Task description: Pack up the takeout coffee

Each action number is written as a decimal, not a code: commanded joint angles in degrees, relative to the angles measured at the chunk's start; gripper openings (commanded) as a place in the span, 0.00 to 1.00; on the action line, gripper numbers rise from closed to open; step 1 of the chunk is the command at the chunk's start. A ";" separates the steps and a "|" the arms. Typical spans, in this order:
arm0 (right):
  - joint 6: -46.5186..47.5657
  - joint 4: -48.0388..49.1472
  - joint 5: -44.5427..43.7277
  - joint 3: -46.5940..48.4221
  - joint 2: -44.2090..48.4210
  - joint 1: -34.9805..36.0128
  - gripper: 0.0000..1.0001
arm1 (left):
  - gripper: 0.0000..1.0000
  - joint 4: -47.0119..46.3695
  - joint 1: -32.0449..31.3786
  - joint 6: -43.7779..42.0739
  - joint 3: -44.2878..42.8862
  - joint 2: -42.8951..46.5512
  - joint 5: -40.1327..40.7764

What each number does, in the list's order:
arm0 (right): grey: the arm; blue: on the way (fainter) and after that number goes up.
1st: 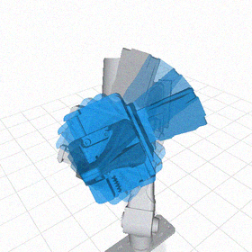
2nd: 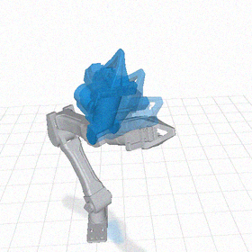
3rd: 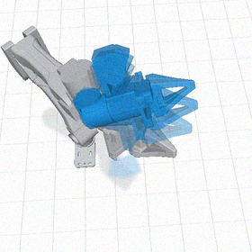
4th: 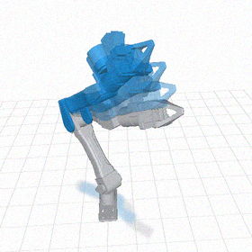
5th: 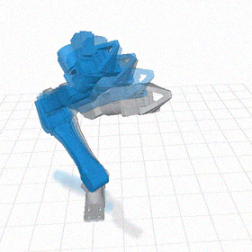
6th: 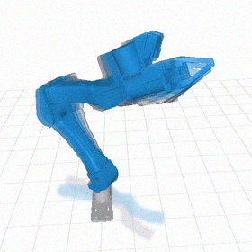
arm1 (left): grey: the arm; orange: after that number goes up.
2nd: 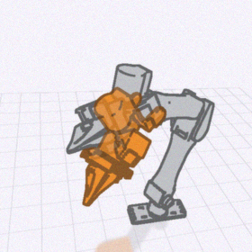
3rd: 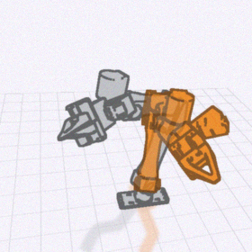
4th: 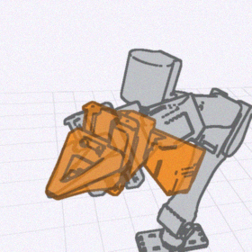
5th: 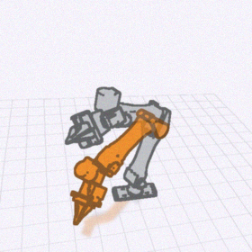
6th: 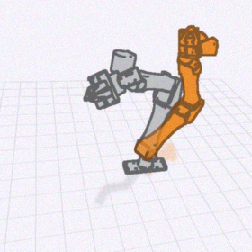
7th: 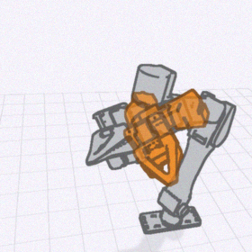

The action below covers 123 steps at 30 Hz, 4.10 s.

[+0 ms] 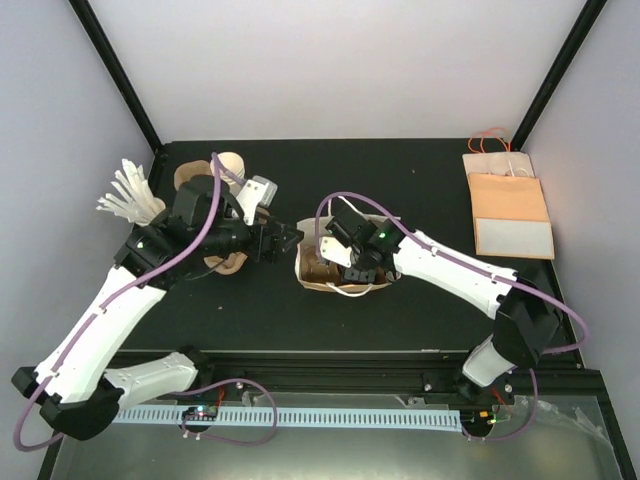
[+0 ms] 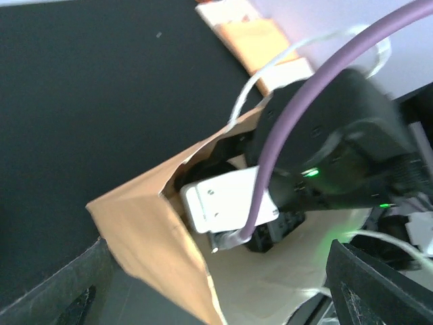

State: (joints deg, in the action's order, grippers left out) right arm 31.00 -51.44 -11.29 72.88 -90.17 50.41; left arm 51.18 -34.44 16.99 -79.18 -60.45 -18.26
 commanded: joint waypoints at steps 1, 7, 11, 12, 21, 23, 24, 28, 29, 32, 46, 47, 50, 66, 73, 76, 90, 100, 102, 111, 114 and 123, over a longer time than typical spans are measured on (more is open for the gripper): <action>0.67 -3.78 0.23 -0.26 -3.58 -0.72 0.80 | 0.89 4.50 -2.45 3.22 2.31 -2.36 7.92; 0.46 -4.84 -1.35 -0.05 -4.09 -0.67 0.80 | 0.83 11.49 -3.59 2.24 -1.89 -9.47 12.38; 0.62 -4.56 -1.75 -0.90 -3.28 -0.71 0.80 | 0.76 11.69 -3.58 1.84 -3.35 -13.35 9.38; 0.64 -4.54 -1.83 -1.16 -3.00 -0.69 0.80 | 0.69 12.14 -3.62 1.72 -3.80 -14.44 10.19; 1.82 -4.67 -5.95 -7.69 1.13 -0.70 0.80 | 0.04 18.47 -3.43 -0.55 -10.47 -18.58 22.97; 1.62 -5.60 -6.56 -8.43 1.40 -0.68 0.80 | 0.02 18.62 -3.38 -0.64 -11.28 -18.58 23.27; 1.46 -5.84 -6.72 -8.82 1.24 -0.73 0.80 | 0.02 18.59 -3.37 -0.64 -11.48 -18.51 22.90; 0.89 -4.51 -6.85 -11.40 -0.49 -0.72 0.80 | 0.02 17.23 -3.38 -0.56 -10.99 -18.05 19.29; 0.82 -3.97 -6.69 -11.97 -1.10 -0.75 0.80 | 0.02 17.05 -3.36 -0.62 -10.72 -18.08 18.63; 0.79 -2.14 -6.84 -13.86 -3.44 -1.09 0.80 | 0.02 17.22 -3.40 -0.69 -10.75 -18.57 17.83; -1.83 -4.73 -7.32 -7.08 1.04 -1.72 0.92 | 0.01 16.23 -3.49 -1.04 -11.52 -18.36 14.43; -2.42 -4.27 -7.00 -6.79 2.07 -1.66 0.97 | 0.02 15.44 -3.69 -1.05 -10.68 -17.96 13.62; -5.07 -0.85 -6.29 -6.09 5.20 -1.63 1.00 | 0.02 11.88 -4.41 -1.27 -6.97 -16.29 12.59; -10.85 22.80 0.27 -23.44 30.44 5.83 1.00 | 0.01 -9.23 -11.32 4.69 18.50 1.32 17.61; -9.06 39.40 12.48 -36.78 44.01 6.62 1.00 | 0.02 -15.19 -16.04 6.81 24.61 5.16 18.84; -10.09 45.27 15.25 -39.75 45.85 6.63 1.00 | 0.02 -16.83 -16.69 7.85 25.35 3.87 16.62; -11.26 35.85 4.89 -24.04 31.70 13.94 1.00 | 0.02 -5.73 -20.41 9.75 11.55 -6.15 23.29; -13.65 28.72 20.68 -20.60 45.58 13.99 1.00 | 0.02 -9.87 -20.41 10.27 17.59 -2.27 23.25; -16.71 28.17 24.73 -21.20 48.37 13.94 1.00 | 0.02 -10.92 -20.41 10.41 19.02 -1.43 23.12; -29.36 24.38 21.15 -21.20 57.40 13.88 1.00 | 0.02 -15.75 -20.50 9.71 24.43 4.27 21.88; -30.32 24.39 22.06 -21.73 58.94 13.92 1.00 | 0.02 -17.25 -20.43 9.03 25.16 5.49 22.62; -27.28 23.54 36.82 -18.17 49.77 13.92 1.00 | 0.01 5.31 -19.17 3.92 -4.06 -12.03 27.12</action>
State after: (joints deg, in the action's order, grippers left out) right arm 2.63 -28.01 18.70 51.88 -36.49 64.27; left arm 43.68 -54.72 23.62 -70.08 -66.04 2.85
